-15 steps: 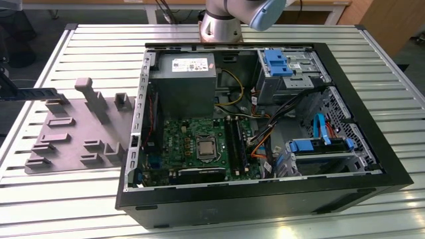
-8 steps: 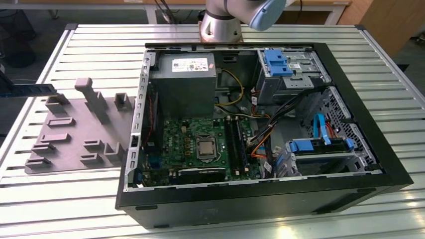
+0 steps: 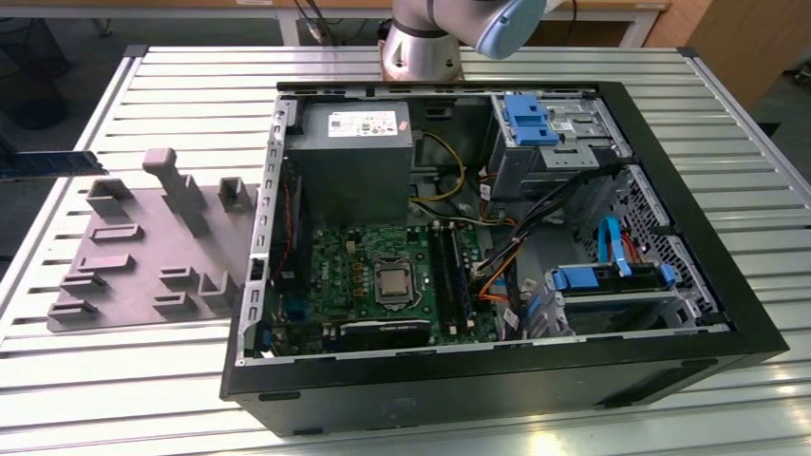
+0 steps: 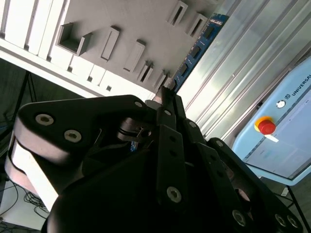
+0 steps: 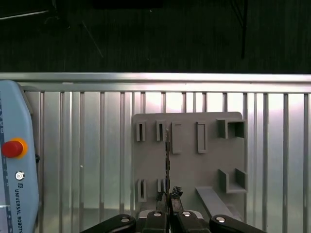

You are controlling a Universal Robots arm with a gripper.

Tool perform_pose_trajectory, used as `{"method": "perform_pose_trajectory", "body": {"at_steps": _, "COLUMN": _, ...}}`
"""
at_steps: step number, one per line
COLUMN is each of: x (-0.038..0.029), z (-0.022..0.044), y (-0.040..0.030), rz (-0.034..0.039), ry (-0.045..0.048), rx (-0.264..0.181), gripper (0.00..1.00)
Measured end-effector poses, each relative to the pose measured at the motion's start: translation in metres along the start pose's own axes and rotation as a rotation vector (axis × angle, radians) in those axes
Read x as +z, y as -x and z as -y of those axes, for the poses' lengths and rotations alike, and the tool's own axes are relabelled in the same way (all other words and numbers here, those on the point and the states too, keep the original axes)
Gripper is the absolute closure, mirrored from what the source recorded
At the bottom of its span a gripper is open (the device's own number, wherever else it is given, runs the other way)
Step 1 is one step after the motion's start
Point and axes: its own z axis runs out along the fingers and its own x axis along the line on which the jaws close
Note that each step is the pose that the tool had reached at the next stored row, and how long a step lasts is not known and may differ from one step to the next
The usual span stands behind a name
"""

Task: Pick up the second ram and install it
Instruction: 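Pick up the second ram and move it above second insertion slot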

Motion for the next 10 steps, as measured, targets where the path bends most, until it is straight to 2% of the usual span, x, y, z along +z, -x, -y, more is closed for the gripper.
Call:
{"method": "perform_pose_trajectory", "body": {"at_steps": 6, "x": -0.0007, "z": 0.0000, "y": 0.0000, "rz": -0.0017, "ry": 0.0001, "rx": 0.000, "gripper": 0.86}}
{"method": "perform_pose_trajectory", "body": {"at_steps": 10, "x": -0.0007, "z": 0.0023, "y": 0.0001, "rz": -0.0016, "ry": 0.0000, "rx": 0.000, "gripper": 0.86}}
